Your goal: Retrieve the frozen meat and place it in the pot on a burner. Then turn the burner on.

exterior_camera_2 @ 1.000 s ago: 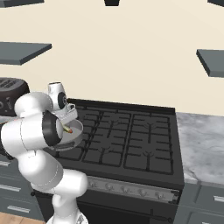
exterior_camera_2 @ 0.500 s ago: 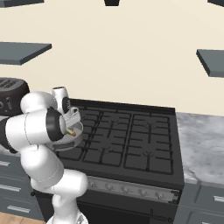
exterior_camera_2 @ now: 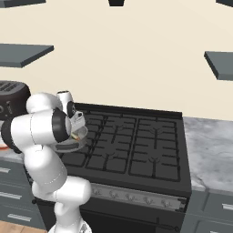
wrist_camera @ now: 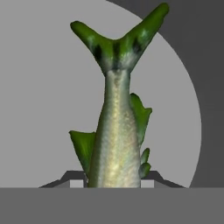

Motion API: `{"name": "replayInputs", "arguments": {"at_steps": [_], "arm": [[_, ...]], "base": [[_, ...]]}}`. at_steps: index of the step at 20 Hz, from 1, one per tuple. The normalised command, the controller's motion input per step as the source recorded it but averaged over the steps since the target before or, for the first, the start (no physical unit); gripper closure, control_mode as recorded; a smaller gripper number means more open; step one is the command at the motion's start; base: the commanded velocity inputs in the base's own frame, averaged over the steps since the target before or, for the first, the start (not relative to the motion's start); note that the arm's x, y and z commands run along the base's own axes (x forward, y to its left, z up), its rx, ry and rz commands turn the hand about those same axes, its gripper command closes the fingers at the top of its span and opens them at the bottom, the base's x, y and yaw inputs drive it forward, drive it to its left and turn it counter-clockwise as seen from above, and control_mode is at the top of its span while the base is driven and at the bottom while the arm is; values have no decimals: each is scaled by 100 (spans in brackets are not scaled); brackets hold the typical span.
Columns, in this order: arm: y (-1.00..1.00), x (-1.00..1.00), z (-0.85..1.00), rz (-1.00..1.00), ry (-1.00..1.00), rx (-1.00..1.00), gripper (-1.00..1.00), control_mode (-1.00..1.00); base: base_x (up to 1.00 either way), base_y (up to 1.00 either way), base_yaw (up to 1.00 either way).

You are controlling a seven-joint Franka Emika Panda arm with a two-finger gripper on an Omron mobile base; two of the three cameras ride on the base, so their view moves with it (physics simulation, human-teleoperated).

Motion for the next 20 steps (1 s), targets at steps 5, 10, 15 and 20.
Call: {"name": "replayInputs", "arguments": {"at_steps": [5, 10, 15, 20], "arm": [[0, 0, -19, 0, 0, 0, 100, -100], [0, 0, -5, 0, 0, 0, -100, -100], [0, -2, 0, 0, 0, 0, -100, -100], [7, -24, 29, 0, 0, 0, -100, -100]], "base": [[0, 0, 0], [0, 0, 0], [0, 0, 0], [0, 0, 0]]}}
